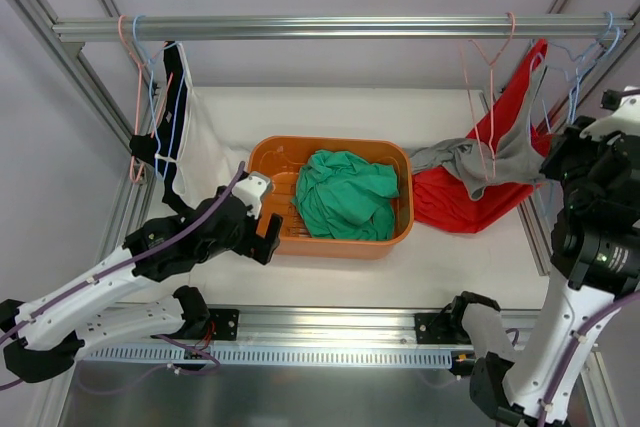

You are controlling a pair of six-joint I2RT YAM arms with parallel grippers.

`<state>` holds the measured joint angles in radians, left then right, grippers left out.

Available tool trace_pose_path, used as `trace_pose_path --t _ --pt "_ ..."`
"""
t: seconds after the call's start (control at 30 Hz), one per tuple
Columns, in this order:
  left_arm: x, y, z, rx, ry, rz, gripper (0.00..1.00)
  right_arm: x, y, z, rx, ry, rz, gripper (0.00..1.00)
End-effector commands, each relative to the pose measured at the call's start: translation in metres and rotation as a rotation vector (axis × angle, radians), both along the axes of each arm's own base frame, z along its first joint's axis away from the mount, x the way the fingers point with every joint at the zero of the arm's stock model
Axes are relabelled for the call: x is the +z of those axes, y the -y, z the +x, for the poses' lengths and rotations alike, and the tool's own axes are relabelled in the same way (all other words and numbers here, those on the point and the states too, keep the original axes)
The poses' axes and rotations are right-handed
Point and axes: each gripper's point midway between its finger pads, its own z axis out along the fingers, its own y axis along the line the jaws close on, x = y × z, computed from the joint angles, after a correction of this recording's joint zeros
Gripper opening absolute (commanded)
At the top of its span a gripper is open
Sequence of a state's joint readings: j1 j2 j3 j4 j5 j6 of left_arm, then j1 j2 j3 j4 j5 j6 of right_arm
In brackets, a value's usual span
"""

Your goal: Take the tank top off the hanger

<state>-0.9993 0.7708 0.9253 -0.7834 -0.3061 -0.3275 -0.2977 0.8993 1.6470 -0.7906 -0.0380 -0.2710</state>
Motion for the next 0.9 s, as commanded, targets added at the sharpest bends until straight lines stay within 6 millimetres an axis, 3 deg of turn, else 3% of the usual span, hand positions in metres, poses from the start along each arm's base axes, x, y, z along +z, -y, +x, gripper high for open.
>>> trace_pose_path --t 0.0,0.03,0.07,0.13,0.2,0.27,0.43,0.47,0.57,0.6,0.73,0.87 --pt "0.045 0.008 0.008 -0.016 0.082 -0.094 0.99 -0.026 -0.01 -0.033 -0.032 -0.059 0.092 0.0" --pt "0.066 0.011 0.009 -0.02 0.109 -0.14 0.99 -0.024 -0.015 -0.049 -0.031 -0.038 0.087 0.0" --pt "0.076 0.014 0.008 -0.026 0.116 -0.165 0.99 -0.03 -0.019 -0.061 -0.032 -0.062 0.091 0.0" --pt "0.107 0.026 0.005 -0.06 0.129 -0.248 0.99 -0.025 -0.026 -0.088 -0.031 -0.032 0.074 0.0" --pt "0.125 0.039 0.0 -0.118 0.124 -0.309 0.99 -0.029 -0.031 -0.11 -0.035 -0.047 0.059 0.0" --pt "0.145 0.053 0.0 -0.15 0.129 -0.364 0.99 -0.016 -0.032 -0.136 -0.064 0.021 0.033 0.0" --pt "0.188 0.083 -0.006 -0.248 0.135 -0.489 0.99 0.012 -0.049 -0.175 0.018 0.177 -0.011 0.0" --pt "0.194 0.093 -0.012 -0.3 0.122 -0.514 0.99 0.025 -0.052 -0.186 0.029 0.238 -0.026 0.0" --pt "0.23 0.119 -0.029 -0.459 0.162 -0.619 0.99 0.043 -0.056 -0.212 0.074 0.324 -0.018 0.0" --pt "0.246 0.127 -0.034 -0.503 0.195 -0.657 0.99 0.057 -0.058 -0.223 0.11 0.36 -0.011 0.0" --pt "0.297 0.174 -0.049 -0.641 0.296 -0.683 0.99 0.056 -0.063 -0.223 0.214 0.309 0.008 0.0" --pt "0.34 0.215 -0.052 -0.743 0.367 -0.745 0.99 0.029 -0.069 -0.204 0.283 0.182 0.01 0.0"
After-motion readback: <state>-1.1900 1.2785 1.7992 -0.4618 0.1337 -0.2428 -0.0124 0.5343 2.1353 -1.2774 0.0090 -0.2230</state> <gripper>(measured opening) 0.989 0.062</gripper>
